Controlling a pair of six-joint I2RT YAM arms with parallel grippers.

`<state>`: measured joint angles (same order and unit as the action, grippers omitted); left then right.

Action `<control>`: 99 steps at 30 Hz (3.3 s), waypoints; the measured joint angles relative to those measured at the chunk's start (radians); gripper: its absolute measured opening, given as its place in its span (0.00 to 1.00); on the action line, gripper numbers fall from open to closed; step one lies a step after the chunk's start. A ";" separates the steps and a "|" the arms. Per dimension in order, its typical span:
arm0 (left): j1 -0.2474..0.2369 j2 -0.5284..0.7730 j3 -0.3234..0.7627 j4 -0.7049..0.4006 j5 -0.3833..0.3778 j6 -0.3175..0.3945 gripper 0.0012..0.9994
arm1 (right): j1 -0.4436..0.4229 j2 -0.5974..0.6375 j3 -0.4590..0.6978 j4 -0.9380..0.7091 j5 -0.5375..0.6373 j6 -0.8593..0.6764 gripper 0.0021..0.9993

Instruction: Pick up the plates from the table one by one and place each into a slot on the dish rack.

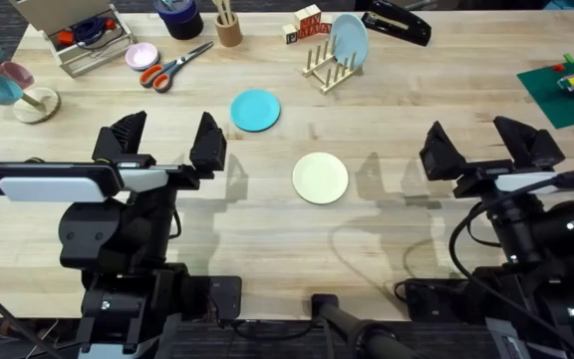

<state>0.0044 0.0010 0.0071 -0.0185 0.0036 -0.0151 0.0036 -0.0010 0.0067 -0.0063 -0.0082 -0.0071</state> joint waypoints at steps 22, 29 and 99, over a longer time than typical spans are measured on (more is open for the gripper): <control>0.000 0.000 0.064 -0.072 0.003 -0.001 0.99 | 0.000 0.000 0.006 0.056 -0.008 0.000 1.00; 0.000 0.063 0.242 -0.178 0.003 -0.001 0.99 | 0.000 0.042 0.123 0.050 -0.008 0.000 1.00; 0.208 1.546 1.086 -0.637 0.867 0.123 0.04 | 0.000 1.037 1.001 -0.556 -0.014 0.000 1.00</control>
<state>0.2119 1.5470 1.0935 -0.6554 0.8703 0.1075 0.0036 1.0363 1.0073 -0.5621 -0.0227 -0.0071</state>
